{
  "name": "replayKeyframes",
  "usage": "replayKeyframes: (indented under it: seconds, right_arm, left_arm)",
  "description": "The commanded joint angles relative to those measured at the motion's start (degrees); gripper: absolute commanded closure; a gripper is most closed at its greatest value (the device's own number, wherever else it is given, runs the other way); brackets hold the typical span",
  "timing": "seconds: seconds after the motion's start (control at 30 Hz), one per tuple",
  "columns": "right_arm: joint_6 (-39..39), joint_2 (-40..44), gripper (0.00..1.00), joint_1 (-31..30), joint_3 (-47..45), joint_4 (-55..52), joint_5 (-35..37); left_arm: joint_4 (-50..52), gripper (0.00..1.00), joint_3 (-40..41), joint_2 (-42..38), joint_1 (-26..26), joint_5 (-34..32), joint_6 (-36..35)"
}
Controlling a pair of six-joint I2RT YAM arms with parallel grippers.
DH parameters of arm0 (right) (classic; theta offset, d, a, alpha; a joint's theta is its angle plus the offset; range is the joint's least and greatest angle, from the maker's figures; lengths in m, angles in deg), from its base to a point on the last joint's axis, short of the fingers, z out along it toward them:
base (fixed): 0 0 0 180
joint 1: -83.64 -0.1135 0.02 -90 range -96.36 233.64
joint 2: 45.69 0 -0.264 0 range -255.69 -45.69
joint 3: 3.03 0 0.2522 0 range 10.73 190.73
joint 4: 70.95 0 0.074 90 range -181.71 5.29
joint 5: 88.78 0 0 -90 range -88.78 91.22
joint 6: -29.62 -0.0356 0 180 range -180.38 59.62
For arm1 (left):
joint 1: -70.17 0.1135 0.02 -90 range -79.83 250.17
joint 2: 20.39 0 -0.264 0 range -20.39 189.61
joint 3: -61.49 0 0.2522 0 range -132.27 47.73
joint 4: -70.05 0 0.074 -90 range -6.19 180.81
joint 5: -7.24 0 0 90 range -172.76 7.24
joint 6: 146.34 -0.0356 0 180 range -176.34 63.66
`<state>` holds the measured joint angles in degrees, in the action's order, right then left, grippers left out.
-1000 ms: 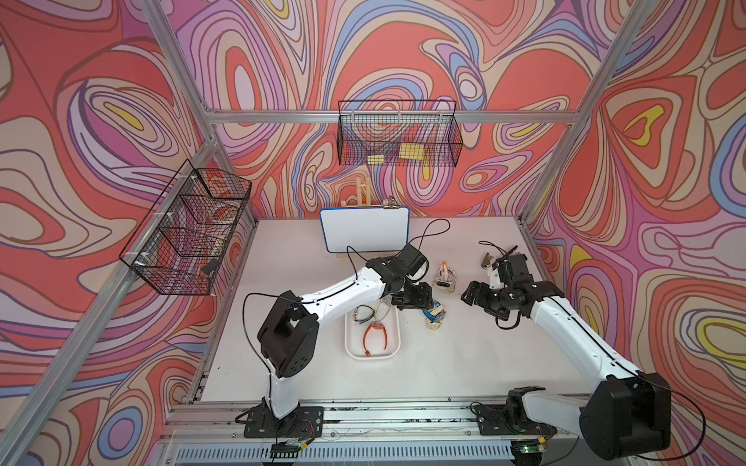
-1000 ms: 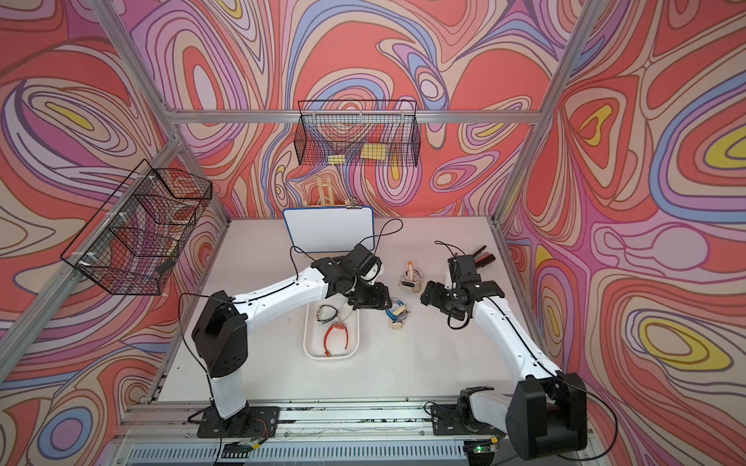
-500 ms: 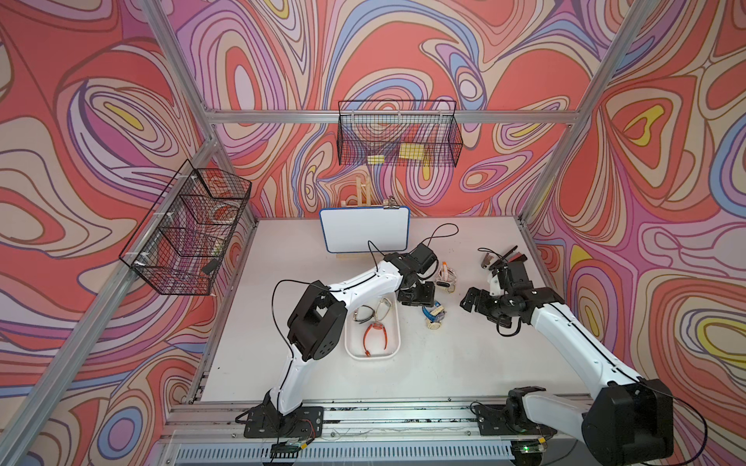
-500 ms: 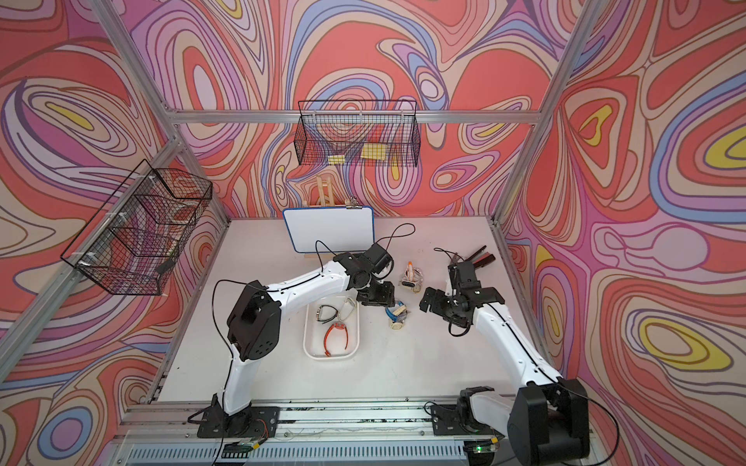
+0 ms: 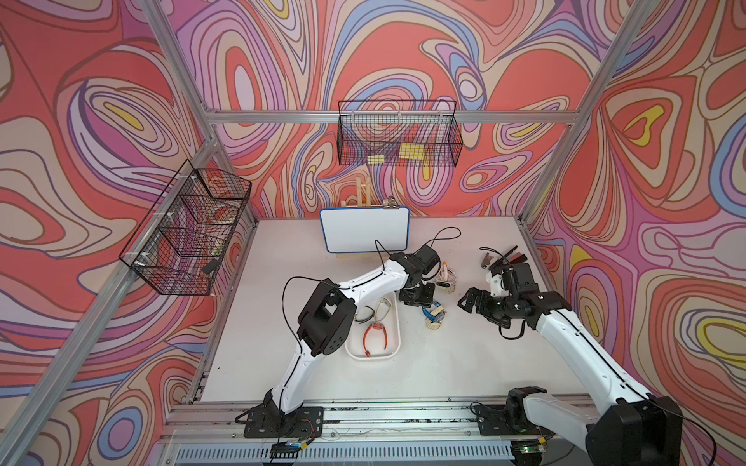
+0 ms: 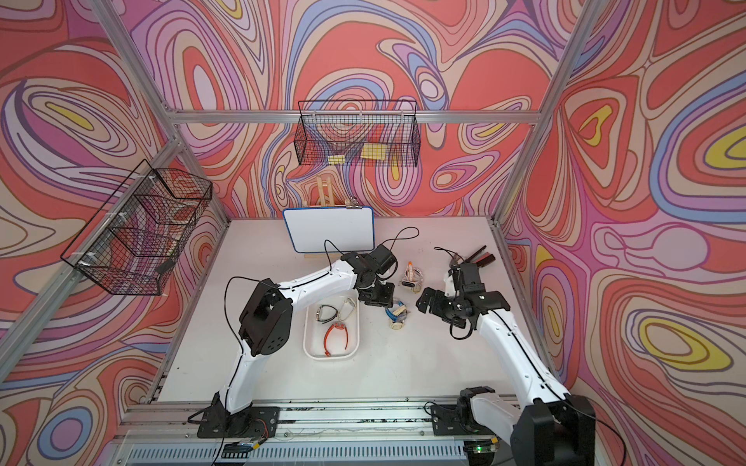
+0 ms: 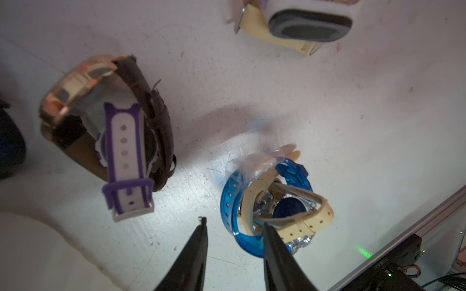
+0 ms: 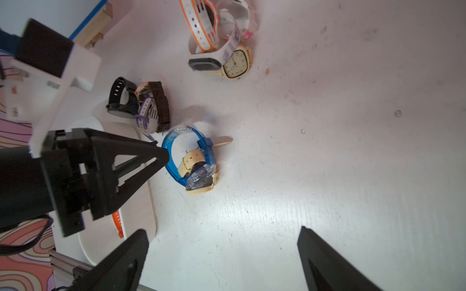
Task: Put the watch into the storage box
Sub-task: Pick up the watch at the center of the board.
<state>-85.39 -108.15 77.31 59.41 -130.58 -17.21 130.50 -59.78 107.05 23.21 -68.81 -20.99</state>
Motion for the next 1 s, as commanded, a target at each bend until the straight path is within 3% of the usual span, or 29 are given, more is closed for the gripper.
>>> replayKeyframes:
  seconds: [0.0,0.2,0.5,0.97]
  right_arm:
    - [1.58,1.98,0.02,0.20,-0.43,-0.37,-3.98]
    - [1.99,2.69,0.02,0.13,-0.61,-0.27,-5.86]
    - [2.63,3.69,0.02,-0.17,-0.09,-1.04,-7.93]
    - [2.80,4.79,0.02,-0.35,1.13,-2.68,-6.84]
  left_arm:
    - [2.34,0.60,-2.22,2.32,-0.11,-1.24,-1.40]
    - [2.26,0.66,-3.68,3.67,-0.06,-0.96,-1.41]
    - [2.06,0.89,-3.66,3.78,-0.10,0.26,-1.72]
    - [1.97,0.99,-3.72,-0.83,-0.56,2.08,-1.74]
